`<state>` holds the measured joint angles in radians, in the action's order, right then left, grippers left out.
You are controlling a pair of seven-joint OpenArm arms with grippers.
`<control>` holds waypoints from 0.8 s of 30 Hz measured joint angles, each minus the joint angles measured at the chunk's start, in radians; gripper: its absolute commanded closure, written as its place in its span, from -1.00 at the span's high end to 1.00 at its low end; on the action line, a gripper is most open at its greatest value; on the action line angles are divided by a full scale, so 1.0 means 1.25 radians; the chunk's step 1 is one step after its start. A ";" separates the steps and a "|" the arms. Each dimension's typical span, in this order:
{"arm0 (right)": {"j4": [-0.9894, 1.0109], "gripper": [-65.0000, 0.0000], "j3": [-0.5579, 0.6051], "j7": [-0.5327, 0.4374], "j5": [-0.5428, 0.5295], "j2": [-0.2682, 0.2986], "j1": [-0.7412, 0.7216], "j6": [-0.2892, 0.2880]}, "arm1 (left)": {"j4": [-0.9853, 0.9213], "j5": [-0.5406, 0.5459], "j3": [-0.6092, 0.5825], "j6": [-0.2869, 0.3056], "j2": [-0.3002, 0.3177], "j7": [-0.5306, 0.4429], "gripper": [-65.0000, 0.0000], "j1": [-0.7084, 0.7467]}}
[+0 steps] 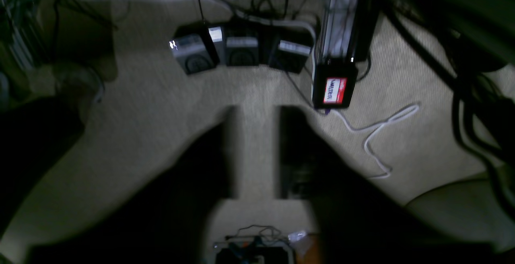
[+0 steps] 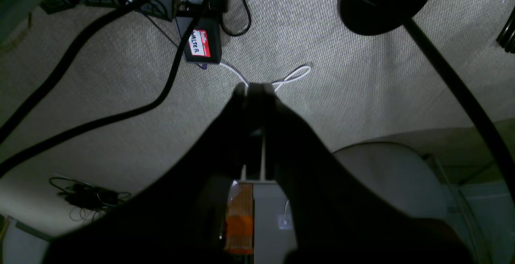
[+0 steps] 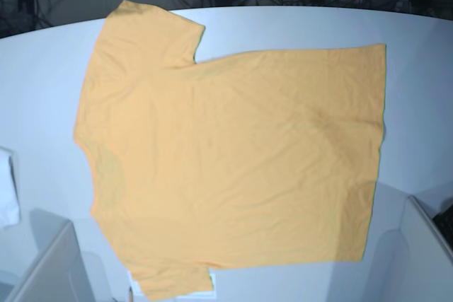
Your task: Fold the T-shirt properly
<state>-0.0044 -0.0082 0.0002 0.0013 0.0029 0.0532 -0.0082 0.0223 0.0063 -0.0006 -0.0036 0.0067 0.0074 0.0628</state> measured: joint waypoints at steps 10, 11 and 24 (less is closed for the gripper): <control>-0.002 -1.00 0.003 -0.003 0.000 0.000 0.019 0.000 | 0.003 -0.001 0.000 0.000 0.002 -0.012 -1.00 0.026; -0.009 -1.00 0.003 0.001 0.000 0.000 0.023 0.000 | 0.003 -0.001 0.000 0.000 0.005 -0.011 -1.00 0.028; -0.349 -1.00 -0.005 0.006 0.000 0.013 0.269 0.000 | 0.339 -0.001 0.000 -0.006 0.040 -0.002 -1.00 0.268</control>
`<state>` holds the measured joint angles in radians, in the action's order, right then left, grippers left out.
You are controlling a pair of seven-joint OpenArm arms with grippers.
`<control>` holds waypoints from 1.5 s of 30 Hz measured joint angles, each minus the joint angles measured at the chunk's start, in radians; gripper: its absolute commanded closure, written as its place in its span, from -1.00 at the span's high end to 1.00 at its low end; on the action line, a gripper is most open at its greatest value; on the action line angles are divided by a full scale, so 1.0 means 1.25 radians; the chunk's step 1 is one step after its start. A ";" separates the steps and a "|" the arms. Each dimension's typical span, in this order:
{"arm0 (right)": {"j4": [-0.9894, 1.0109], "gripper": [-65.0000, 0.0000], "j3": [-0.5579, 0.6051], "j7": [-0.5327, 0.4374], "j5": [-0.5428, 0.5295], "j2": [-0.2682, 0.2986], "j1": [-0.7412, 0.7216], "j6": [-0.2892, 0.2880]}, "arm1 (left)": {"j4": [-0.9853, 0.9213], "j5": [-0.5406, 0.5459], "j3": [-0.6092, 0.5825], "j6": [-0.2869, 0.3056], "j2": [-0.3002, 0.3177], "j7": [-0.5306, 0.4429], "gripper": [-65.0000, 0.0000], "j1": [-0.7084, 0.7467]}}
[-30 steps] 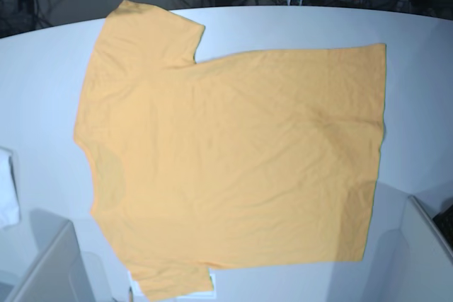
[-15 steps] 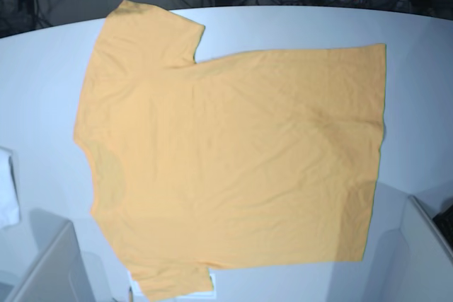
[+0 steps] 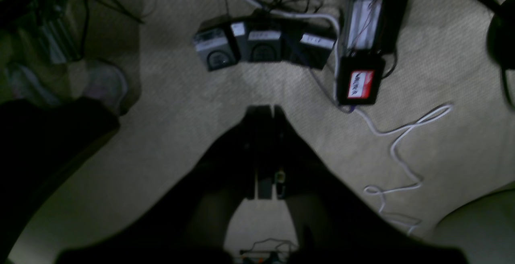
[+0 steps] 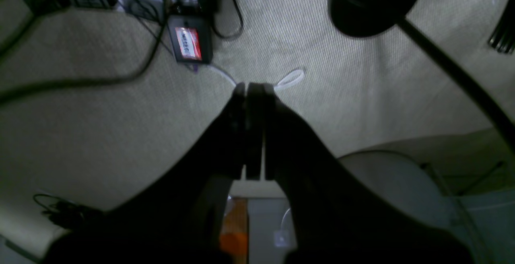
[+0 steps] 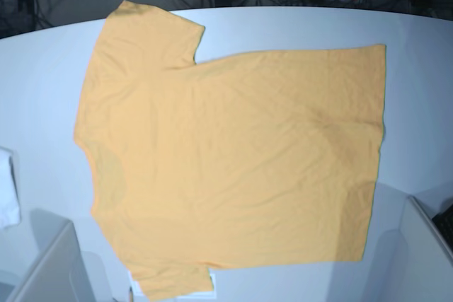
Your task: Fold the T-shirt properly
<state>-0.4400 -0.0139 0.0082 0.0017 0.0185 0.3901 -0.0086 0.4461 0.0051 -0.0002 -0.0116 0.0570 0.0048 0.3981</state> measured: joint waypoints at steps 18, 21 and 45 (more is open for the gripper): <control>-0.703 -1.00 -0.208 0.140 0.000 -0.057 0.350 0.003 | 0.635 0.003 0.004 0.005 0.061 0.010 -1.00 0.385; -0.826 -1.00 -0.224 0.174 0.001 -0.065 0.384 0.001 | 0.750 0.003 0.004 -0.002 0.062 0.011 -1.00 0.448; -1.235 -0.20 -0.226 0.283 -0.233 -0.089 0.263 -0.094 | 1.211 0.226 0.272 0.000 0.068 -0.018 -1.00 0.623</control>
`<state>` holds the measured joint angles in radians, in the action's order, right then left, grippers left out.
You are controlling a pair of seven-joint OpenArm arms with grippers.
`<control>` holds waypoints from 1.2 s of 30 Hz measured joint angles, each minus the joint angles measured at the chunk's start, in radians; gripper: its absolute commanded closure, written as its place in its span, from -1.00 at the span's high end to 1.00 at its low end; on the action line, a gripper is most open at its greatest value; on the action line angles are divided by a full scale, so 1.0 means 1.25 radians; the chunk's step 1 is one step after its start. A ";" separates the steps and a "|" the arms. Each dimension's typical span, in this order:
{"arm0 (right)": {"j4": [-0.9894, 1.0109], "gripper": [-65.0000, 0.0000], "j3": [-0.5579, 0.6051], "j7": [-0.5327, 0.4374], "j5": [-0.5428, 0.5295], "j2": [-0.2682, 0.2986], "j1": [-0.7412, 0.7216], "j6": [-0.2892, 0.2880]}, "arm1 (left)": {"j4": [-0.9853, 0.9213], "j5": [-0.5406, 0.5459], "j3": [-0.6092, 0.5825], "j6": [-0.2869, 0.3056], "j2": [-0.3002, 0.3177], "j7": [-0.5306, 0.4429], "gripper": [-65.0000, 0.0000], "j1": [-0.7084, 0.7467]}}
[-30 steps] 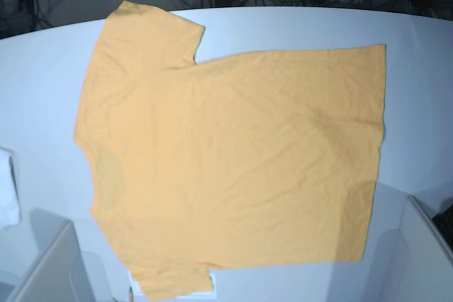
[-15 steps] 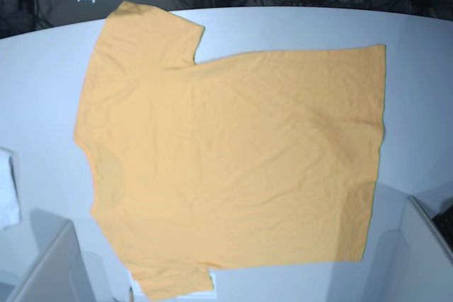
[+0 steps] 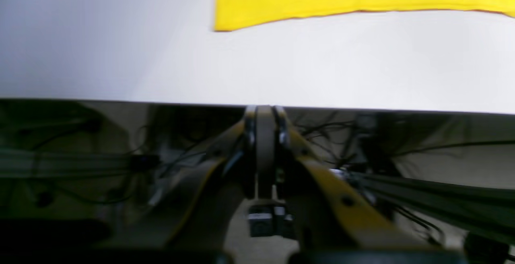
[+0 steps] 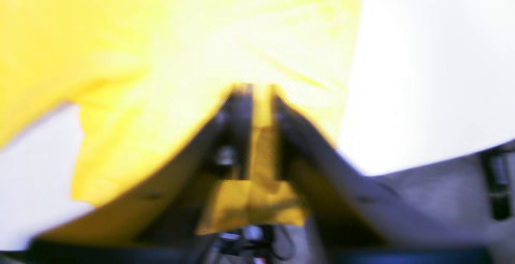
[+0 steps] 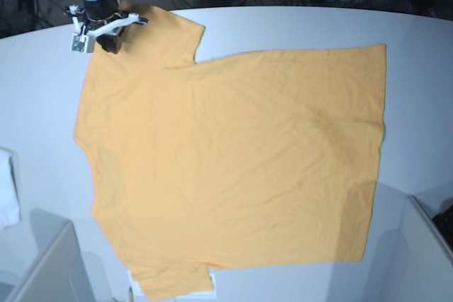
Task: Fold the T-shirt properly
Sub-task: 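Reach the right gripper to the shoulder corner beside the collar and grasp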
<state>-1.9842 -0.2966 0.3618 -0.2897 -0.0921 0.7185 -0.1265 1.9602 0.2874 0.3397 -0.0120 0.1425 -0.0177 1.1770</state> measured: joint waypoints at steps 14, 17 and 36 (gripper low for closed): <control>0.069 0.38 -0.245 0.255 -0.392 0.108 -0.157 0.003 | -0.014 0.326 0.085 0.005 0.009 0.012 0.39 -0.081; 0.118 0.38 -0.289 0.328 -0.395 0.098 -0.201 -0.002 | -0.023 0.378 0.127 0.044 0.010 0.016 0.39 -0.112; 0.230 0.37 -0.173 0.268 -0.422 0.093 -0.179 -0.020 | -0.115 0.331 0.560 0.413 -0.065 0.539 0.31 -0.410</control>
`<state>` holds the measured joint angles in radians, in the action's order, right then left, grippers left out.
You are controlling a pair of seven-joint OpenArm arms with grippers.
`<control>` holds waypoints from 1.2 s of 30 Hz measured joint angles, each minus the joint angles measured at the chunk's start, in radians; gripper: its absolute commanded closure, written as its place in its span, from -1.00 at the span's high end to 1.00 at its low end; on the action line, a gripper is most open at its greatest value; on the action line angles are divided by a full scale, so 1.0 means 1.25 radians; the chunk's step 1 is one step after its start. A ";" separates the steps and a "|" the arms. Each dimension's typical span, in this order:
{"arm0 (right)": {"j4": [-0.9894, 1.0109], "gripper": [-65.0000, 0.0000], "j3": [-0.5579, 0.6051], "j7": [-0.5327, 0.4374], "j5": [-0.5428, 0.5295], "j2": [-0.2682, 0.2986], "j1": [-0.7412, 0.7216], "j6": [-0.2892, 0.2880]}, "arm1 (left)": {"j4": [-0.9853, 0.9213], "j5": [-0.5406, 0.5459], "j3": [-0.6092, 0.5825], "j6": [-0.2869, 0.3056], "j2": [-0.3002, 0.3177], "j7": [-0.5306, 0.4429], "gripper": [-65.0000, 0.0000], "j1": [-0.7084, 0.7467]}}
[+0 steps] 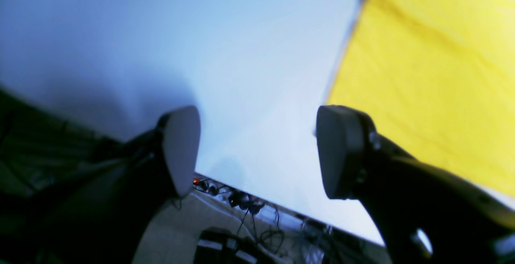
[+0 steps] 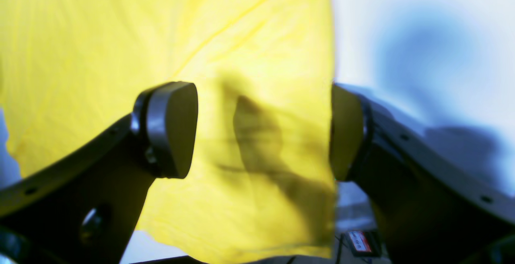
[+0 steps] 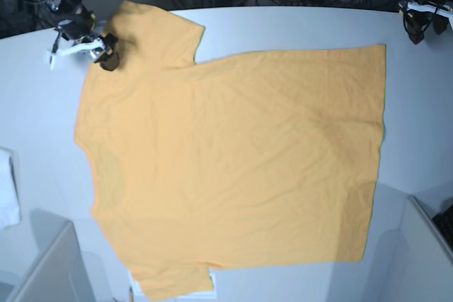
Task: Fold the T-shirt properly
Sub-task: 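Reach the right gripper to the shoulder corner beside the collar and grasp, then reach the left gripper to the other shoulder corner and grasp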
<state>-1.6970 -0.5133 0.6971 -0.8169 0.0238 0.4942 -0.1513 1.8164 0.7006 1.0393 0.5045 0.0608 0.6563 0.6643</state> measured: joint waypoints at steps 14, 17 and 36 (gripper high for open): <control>0.010 -0.48 0.034 0.003 -0.013 -0.006 0.029 -0.012 | -0.040 -0.009 -0.026 0.028 -0.002 0.006 0.31 -0.035; 0.035 -1.00 0.034 0.004 -0.023 -0.006 0.024 -0.012 | -0.066 -0.006 -0.063 0.031 -0.003 0.005 0.31 -0.055; 0.061 -1.00 0.038 0.017 -0.054 0.018 0.013 -0.022 | -0.224 0.014 -0.149 0.034 0.002 0.018 0.31 -0.157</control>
<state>-1.6207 -0.4652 0.7189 -0.8841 0.0463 0.5106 -0.1783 1.5368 0.7177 0.8532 0.5472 0.0639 0.6785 0.4679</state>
